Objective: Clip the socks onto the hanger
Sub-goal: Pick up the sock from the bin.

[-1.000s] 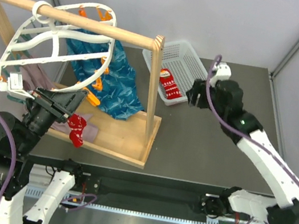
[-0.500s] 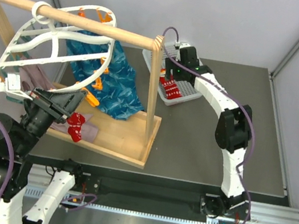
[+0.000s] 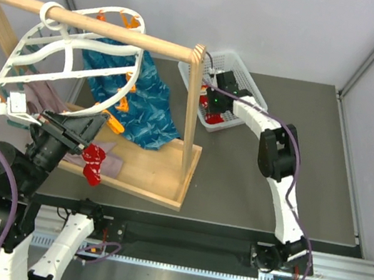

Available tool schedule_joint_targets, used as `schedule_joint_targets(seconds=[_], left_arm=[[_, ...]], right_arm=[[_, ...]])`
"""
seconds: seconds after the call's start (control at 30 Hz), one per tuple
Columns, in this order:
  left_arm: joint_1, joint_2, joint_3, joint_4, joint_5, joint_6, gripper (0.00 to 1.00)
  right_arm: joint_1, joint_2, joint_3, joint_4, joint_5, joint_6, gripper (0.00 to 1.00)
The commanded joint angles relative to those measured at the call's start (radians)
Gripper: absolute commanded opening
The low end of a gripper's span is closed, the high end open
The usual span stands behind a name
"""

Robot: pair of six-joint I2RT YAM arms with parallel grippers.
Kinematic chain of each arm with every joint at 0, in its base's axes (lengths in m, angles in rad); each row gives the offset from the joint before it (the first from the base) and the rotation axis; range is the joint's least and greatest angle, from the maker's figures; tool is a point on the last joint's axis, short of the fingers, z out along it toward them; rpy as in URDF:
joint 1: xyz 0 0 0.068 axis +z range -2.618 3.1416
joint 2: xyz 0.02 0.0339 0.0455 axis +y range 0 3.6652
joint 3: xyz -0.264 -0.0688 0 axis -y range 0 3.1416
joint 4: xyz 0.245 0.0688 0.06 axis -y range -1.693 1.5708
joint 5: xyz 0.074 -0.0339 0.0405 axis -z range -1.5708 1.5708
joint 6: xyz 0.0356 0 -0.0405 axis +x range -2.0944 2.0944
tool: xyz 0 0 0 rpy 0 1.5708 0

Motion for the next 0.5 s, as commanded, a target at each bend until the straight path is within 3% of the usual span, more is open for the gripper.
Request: schedule_joint_targets(seconds=[0.0, 0.07, 0.17, 0.47], left_arm=[[0.006, 0.018, 0.007, -0.004, 0.014, 0.014, 0.0], [0.006, 0.018, 0.007, -0.004, 0.013, 0.016, 0.0], [0.006, 0.016, 0.002, -0.004, 0.013, 0.016, 0.0], [0.005, 0.024, 0.002, -0.004, 0.025, 0.014, 0.0]], right_arm=[[-0.008, -0.041, 0.071, 0.021, 0.016, -0.013, 0.2], [-0.011, -0.09, 0.069, 0.032, 0.038, -0.025, 0.07], [-0.014, -0.184, 0.048, 0.049, 0.076, -0.036, 0.0], [-0.071, -0.403, -0.171, 0.17, 0.004, -0.04, 0.0]])
